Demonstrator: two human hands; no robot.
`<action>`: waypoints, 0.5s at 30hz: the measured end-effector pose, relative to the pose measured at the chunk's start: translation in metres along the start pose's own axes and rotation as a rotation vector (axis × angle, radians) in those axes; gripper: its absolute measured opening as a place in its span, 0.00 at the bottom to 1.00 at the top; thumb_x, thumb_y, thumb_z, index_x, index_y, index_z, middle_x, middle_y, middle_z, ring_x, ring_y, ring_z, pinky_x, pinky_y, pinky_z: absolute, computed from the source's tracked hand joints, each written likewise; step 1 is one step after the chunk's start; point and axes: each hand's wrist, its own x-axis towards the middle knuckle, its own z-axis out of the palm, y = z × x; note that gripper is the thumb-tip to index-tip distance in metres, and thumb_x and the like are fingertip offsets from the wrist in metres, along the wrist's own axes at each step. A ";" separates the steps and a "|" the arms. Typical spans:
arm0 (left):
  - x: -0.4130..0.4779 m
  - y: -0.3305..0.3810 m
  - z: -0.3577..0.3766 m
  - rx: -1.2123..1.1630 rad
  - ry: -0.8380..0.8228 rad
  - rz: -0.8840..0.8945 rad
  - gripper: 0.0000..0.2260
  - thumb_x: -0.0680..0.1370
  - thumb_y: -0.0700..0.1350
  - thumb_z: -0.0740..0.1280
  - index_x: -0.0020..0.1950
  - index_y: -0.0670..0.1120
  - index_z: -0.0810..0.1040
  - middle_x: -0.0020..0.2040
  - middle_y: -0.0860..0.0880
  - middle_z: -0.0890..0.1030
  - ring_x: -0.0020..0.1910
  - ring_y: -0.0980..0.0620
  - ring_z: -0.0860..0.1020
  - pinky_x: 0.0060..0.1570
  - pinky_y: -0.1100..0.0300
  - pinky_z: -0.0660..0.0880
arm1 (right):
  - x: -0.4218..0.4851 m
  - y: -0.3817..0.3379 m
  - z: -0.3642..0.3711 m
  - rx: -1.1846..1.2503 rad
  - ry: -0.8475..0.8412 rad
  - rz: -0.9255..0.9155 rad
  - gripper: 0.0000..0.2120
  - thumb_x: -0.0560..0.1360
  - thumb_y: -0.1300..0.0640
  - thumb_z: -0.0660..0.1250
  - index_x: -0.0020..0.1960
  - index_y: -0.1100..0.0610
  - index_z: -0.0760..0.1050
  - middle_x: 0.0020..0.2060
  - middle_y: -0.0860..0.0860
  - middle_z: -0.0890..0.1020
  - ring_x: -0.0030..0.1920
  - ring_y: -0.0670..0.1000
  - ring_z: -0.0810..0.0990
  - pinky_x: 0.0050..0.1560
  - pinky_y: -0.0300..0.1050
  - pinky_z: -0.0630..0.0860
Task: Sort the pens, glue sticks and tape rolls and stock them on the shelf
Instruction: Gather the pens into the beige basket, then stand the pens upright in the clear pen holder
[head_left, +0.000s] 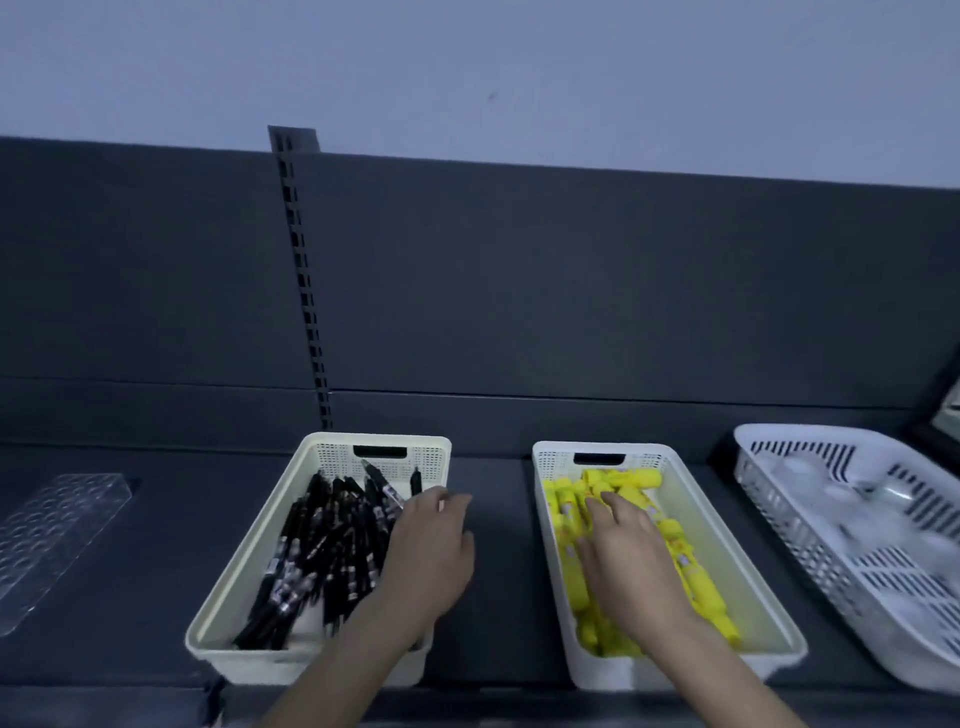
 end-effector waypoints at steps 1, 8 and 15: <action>0.002 0.011 0.004 0.003 -0.009 0.020 0.20 0.80 0.45 0.56 0.72 0.47 0.62 0.70 0.48 0.64 0.70 0.48 0.61 0.69 0.60 0.57 | -0.004 0.011 -0.003 -0.020 -0.031 0.013 0.22 0.75 0.57 0.64 0.68 0.61 0.68 0.67 0.60 0.70 0.67 0.61 0.70 0.66 0.50 0.67; 0.013 0.092 0.035 0.019 -0.036 0.128 0.20 0.79 0.43 0.56 0.71 0.49 0.64 0.69 0.48 0.65 0.69 0.47 0.62 0.66 0.60 0.59 | -0.021 0.097 -0.019 0.029 -0.003 0.089 0.22 0.78 0.54 0.59 0.70 0.58 0.64 0.66 0.56 0.70 0.66 0.58 0.68 0.67 0.47 0.64; 0.024 0.197 0.083 0.015 -0.014 0.145 0.20 0.79 0.41 0.57 0.71 0.51 0.65 0.70 0.50 0.65 0.69 0.49 0.62 0.67 0.61 0.57 | -0.036 0.214 -0.031 0.112 0.055 0.068 0.19 0.68 0.61 0.72 0.57 0.65 0.77 0.48 0.61 0.81 0.47 0.63 0.81 0.46 0.55 0.78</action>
